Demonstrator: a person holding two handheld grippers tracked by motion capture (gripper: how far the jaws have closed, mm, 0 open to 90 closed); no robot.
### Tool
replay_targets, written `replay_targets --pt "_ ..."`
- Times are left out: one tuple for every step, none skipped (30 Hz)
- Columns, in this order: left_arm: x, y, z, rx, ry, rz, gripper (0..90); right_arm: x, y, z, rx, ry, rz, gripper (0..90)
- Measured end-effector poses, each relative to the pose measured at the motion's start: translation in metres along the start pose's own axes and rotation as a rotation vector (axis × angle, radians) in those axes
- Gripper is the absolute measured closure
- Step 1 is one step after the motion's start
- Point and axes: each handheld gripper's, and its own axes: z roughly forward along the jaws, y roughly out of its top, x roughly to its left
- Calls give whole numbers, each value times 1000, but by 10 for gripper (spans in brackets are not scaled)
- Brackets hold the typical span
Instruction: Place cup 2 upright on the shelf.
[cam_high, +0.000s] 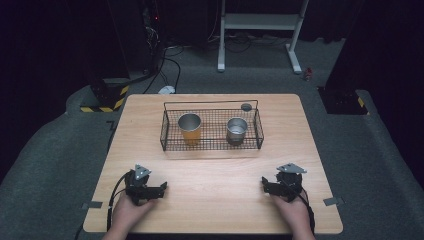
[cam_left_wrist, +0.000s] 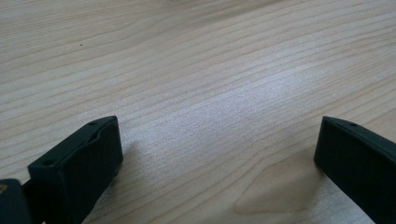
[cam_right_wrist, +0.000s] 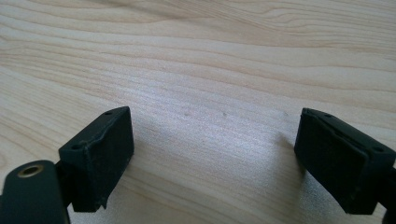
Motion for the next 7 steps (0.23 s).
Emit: replay_targets --pt "0 0 0 1 1 -1 13 0 0 0 1 -3 3 113" --pt "0 0 0 0 1 -2 13 1 0 1 -1 -7 2 109" --pt "0 0 0 0 3 -2 13 2 1 1 0 -8 7 107" --pt "0 0 0 0 4 -2 13 2 1 1 2 -9 8 105" --pt "0 0 -1 1 4 -3 13 2 1 1 2 -10 7 103" --pt "0 -1 0 -4 5 -7 13 2 2 2 2 -11 4 102" --pt "-1 -1 0 -4 5 -8 13 2 2 2 3 -11 7 101"
